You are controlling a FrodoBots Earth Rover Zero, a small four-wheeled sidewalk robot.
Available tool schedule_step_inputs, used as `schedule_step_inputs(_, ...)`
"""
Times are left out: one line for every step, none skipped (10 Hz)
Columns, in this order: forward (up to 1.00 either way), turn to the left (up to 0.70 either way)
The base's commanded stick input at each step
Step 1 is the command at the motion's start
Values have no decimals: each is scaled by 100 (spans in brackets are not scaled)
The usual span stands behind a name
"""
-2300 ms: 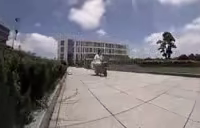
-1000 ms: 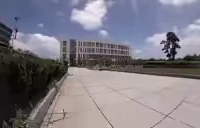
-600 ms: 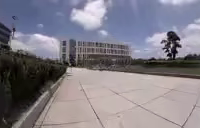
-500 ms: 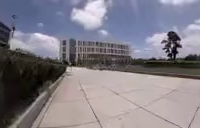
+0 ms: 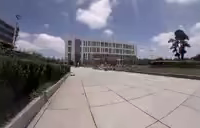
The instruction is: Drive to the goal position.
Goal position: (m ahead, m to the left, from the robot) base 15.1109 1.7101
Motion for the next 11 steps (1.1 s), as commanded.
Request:
schedule_step_inputs(70, 0)
schedule_step_inputs(70, 0)
schedule_step_inputs(70, 6)
schedule_step_inputs(70, 25)
schedule_step_inputs(70, 25)
schedule_step_inputs(70, 6)
schedule_step_inputs(70, 0)
schedule_step_inputs(70, 0)
schedule_step_inputs(70, 0)
schedule_step_inputs(70, 0)
schedule_step_inputs(70, 0)
